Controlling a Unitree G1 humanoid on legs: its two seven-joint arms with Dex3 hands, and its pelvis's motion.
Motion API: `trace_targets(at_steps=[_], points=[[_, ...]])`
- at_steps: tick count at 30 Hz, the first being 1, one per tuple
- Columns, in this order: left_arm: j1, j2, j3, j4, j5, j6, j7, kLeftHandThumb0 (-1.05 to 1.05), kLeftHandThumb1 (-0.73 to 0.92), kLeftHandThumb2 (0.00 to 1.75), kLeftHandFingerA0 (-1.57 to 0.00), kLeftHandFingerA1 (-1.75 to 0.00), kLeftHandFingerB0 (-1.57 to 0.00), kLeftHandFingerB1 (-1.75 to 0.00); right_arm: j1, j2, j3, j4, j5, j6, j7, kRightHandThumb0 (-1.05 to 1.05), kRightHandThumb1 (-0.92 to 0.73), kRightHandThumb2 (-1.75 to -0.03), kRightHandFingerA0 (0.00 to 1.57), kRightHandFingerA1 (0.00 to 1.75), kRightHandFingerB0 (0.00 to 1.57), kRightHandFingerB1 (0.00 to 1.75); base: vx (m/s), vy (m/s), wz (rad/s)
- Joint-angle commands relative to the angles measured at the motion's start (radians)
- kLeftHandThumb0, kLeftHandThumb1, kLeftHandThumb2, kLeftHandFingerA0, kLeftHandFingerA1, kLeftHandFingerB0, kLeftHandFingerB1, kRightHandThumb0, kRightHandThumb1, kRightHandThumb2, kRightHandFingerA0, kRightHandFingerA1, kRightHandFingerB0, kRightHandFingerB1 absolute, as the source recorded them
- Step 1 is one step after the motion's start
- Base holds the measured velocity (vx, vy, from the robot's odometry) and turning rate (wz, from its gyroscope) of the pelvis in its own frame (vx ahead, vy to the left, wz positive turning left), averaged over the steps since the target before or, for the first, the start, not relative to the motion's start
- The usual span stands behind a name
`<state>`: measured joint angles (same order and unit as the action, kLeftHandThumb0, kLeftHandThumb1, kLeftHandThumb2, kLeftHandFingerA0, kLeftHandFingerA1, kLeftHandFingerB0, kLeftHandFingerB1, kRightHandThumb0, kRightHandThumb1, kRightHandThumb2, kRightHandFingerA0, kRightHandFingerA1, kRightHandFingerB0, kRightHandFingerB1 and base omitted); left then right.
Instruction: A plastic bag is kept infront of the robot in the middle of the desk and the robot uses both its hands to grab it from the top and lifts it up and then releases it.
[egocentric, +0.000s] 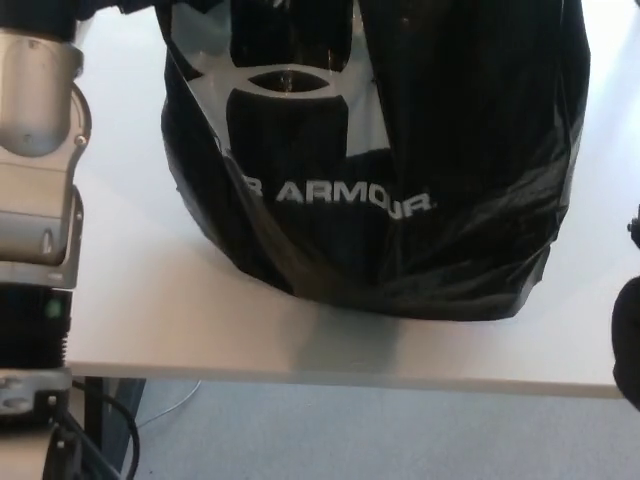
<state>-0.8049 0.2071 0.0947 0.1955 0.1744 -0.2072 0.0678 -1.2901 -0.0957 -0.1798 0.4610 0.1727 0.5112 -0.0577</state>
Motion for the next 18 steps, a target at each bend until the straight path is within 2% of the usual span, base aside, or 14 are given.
trace_targets(at_steps=[1,2,3,4,5,6,7,8,9,11,12,14,15,18], points=[[0.067,0.031,-0.005,-0.034,0.012,-0.027,-0.007,-0.25,0.72,0.58,-0.80,-1.75,-0.66,-1.68,0.016,-0.073,0.138,0.102,-0.144,-0.131,0.036,-0.35,-0.67,-0.58,0.89,1.75,0.65,1.71,0.00,0.000,0.00],[0.079,0.041,-0.017,-0.048,0.032,-0.004,-0.017,-0.22,0.68,0.58,-0.84,-1.75,-0.66,-1.63,0.025,-0.085,0.162,0.129,-0.158,-0.098,0.037,-0.41,-0.47,-0.79,0.96,1.32,0.73,0.99,0.00,0.000,0.00],[0.095,0.041,-0.027,-0.073,0.040,0.039,-0.026,-0.19,0.65,0.60,-0.89,-1.67,-0.76,-1.45,0.040,-0.092,0.173,0.151,-0.160,-0.095,0.038,-0.28,-0.57,-0.58,0.73,1.30,0.71,0.80,0.00,0.000,0.00],[0.112,0.036,-0.034,-0.104,0.038,0.092,-0.036,-0.19,0.65,0.60,-0.89,-1.67,-0.76,-1.45,0.058,-0.098,0.178,0.170,-0.157,-0.111,0.038,-0.28,-0.57,-0.58,0.73,1.30,0.71,0.80,0.00,0.000,0.00],[0.118,0.037,-0.035,-0.112,0.013,0.114,-0.059,-0.20,0.65,0.58,-0.77,-1.63,-0.67,-1.43,0.064,-0.103,0.194,0.194,-0.170,-0.128,0.034,-0.31,-0.55,-0.56,0.74,0.80,0.62,0.59,0.00,0.000,0.00],[0.126,0.051,-0.044,-0.133,0.009,0.173,-0.094,-0.45,0.49,0.81,-0.71,-0.81,-0.41,-0.56,0.063,-0.106,0.203,0.213,-0.173,-0.110,0.035,-0.47,-0.44,-0.74,0.54,0.61,0.37,0.50,0.00,0.000,0.00],[0.134,0.072,-0.058,-0.161,0.018,0.250,-0.133,-0.45,0.49,0.81,-0.71,-0.81,-0.41,-0.56,0.057,-0.108,0.207,0.230,-0.169,-0.074,0.038,-0.47,-0.44,-0.74,0.54,0.61,0.37,0.50,0.00,0.000,0.00],[0.140,0.105,-0.082,-0.186,0.036,0.323,-0.188,-0.59,0.61,0.60,-0.26,-0.38,-0.29,-0.32,0.066,-0.118,0.216,0.250,-0.166,-0.086,0.077,-0.37,-0.34,-0.88,0.47,0.73,0.12,0.50,0.00,0.000,0.00],[0.147,0.123,-0.088,-0.202,0.019,0.365,-0.228,-0.65,0.48,0.77,-0.11,-0.43,-0.17,-0.39,0.072,-0.127,0.218,0.268,-0.156,-0.088,0.119,-0.35,-0.40,-0.95,0.03,0.53,0.00,0.48,0.00,0.000,0.00],[0.157,0.123,-0.079,-0.208,-0.005,0.359,-0.230,-0.64,0.48,0.77,-0.08,-0.42,-0.15,-0.39,0.070,-0.126,0.211,0.287,-0.146,-0.087,0.131,-0.35,-0.41,-0.96,0.03,0.53,0.00,0.50,0.00,0.000,0.00],[0.167,0.129,-0.082,-0.212,0.020,0.352,-0.214,-0.61,0.65,0.60,-0.15,-0.32,-0.20,-0.28,0.099,-0.125,0.207,0.271,-0.144,-0.111,0.124,-0.67,-0.47,-0.77,0.39,0.69,0.00,0.03,0.00,0.000,0.00],[0.175,0.146,-0.089,-0.228,0.041,0.371,-0.216,-0.63,0.68,0.62,-0.15,-0.35,-0.20,-0.28,0.145,-0.124,0.198,0.233,-0.136,-0.153,0.124,-0.57,-0.48,-0.71,0.41,0.83,0.00,0.00,0.00,0.000,0.00],[0.172,0.167,-0.090,-0.237,0.036,0.394,-0.240,-0.61,0.71,0.62,-0.22,-0.36,-0.25,-0.29,0.172,-0.126,0.216,0.209,-0.158,-0.165,0.111,-0.68,-0.46,-0.72,0.17,0.60,0.00,0.00,0.00,0.000,0.00],[0.192,0.210,-0.099,-0.257,0.019,0.446,-0.299,-0.57,0.73,0.62,-0.33,-0.39,-0.34,-0.33,0.252,-0.140,0.245,0.153,-0.182,-0.180,0.119,-0.64,-0.45,-0.72,0.01,0.40,0.00,0.00,0.00,0.000,0.00]])
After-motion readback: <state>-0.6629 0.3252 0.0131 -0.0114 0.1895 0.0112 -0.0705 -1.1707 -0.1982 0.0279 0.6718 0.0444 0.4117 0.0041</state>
